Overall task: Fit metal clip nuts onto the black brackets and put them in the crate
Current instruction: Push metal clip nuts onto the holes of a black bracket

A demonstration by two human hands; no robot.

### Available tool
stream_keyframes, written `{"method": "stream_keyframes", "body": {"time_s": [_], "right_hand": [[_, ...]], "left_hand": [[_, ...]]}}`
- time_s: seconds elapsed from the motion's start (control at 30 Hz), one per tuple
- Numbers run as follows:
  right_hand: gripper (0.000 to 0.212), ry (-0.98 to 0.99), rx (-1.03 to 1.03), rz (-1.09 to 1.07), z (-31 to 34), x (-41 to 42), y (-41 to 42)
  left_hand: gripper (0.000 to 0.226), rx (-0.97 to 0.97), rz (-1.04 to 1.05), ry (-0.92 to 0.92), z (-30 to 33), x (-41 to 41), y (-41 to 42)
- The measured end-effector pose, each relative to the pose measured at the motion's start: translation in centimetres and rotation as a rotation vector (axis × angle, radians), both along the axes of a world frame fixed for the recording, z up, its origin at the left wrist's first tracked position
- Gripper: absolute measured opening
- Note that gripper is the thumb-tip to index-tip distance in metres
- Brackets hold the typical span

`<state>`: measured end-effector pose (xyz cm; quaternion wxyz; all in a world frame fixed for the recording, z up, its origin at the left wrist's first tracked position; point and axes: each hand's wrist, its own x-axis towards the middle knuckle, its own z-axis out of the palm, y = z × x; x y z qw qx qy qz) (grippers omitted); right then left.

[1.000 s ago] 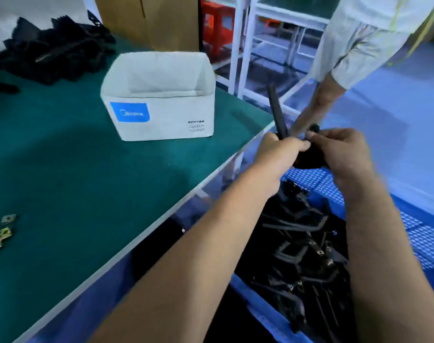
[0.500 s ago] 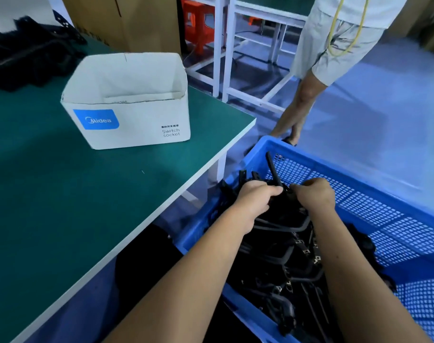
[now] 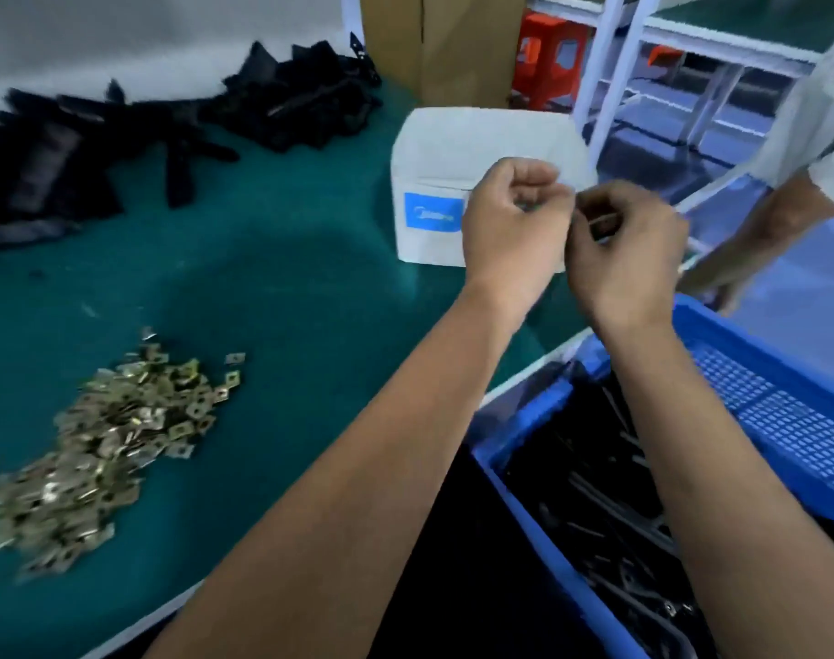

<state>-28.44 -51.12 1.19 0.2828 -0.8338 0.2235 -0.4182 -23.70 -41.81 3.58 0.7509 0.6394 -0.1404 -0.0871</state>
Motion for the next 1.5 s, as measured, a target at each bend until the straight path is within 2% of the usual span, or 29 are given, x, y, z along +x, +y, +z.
{"method": "stream_keyframes", "body": {"time_s": [0.2, 0.3, 0.33, 0.43, 0.5, 0.6, 0.7, 0.73, 0.8, 0.9, 1.0, 1.07, 1.13, 1.23, 1.3, 1.37, 1.43, 1.5], "right_hand": [[0.013, 0.087, -0.038, 0.400, 1.4, 9.0, 14.1], [0.012, 0.229, -0.062, 0.622, 1.3, 13.0, 21.4], [0.011, 0.277, -0.049, 0.679, 1.1, 14.1, 23.3], [0.009, 0.396, -0.081, 0.790, 0.5, 17.6, 29.1], [0.008, 0.462, -0.141, 0.851, 0.0, 19.9, 32.5], [0.026, 0.540, -0.273, 0.895, -0.8, 23.2, 36.4], [0.042, 0.554, -0.478, 0.864, -1.1, 26.3, 39.4], [0.048, 0.561, -0.502, 0.856, -1.1, 27.3, 40.3], [0.054, 0.600, -0.527, 0.855, -1.0, 29.1, 41.6], [0.053, 0.669, -0.530, 0.890, -0.9, 31.0, 42.5], [0.038, 0.619, -0.506, 0.917, -1.1, 31.5, 42.1], [0.029, 0.562, -0.346, 0.930, -1.2, 31.4, 41.1], [0.017, 0.443, -0.077, 0.901, -1.2, 31.0, 39.6], [0.028, 0.298, 0.355, 0.981, -0.7, 28.6, 36.4], [0.031, 0.300, 0.382, 1.104, -0.4, 26.3, 34.4], [0.025, 0.317, 0.294, 1.179, -0.4, 24.3, 33.1], [0.014, 0.310, 0.240, 1.200, -0.5, 22.7, 32.0], [0.024, 0.331, 0.241, 1.177, -0.5, 21.2, 31.0]], "left_hand": [[0.019, 0.080, 0.333, 0.009, 0.3, 7.3, 14.8], [0.013, 0.170, 0.511, 0.055, -0.4, 9.9, 22.7], [0.009, 0.204, 0.548, 0.070, -0.7, 10.5, 24.8], [0.025, 0.326, 0.640, 0.127, -1.8, 12.6, 31.0], [0.022, 0.421, 0.705, 0.136, -2.5, 14.1, 34.7], [0.004, 0.520, 0.801, 0.154, -3.3, 16.0, 38.9], [0.026, 0.481, 0.861, 0.219, -3.5, 18.3, 41.7], [0.025, 0.449, 0.867, 0.242, -3.4, 19.1, 42.5], [0.007, 0.353, 0.856, 0.309, -3.2, 20.7, 43.5], [0.010, 0.195, 0.811, 0.376, -3.0, 22.2, 43.9], [0.025, 0.105, 0.756, 0.407, -2.9, 22.5, 43.9], [0.028, -0.021, 0.748, 0.437, -2.8, 22.2, 43.7], [0.033, -0.180, 0.707, 0.504, -2.7, 21.4, 43.4], [0.057, -0.392, 0.485, 0.620, -2.3, 19.4, 43.1], [0.059, -0.363, 0.294, 0.593, -2.1, 17.6, 42.8], [0.031, -0.252, 0.171, 0.511, -2.1, 15.8, 42.1], [0.007, -0.155, 0.130, 0.471, -2.4, 14.4, 41.2], [0.009, -0.140, 0.160, 0.461, -3.1, 13.2, 40.8]]}}
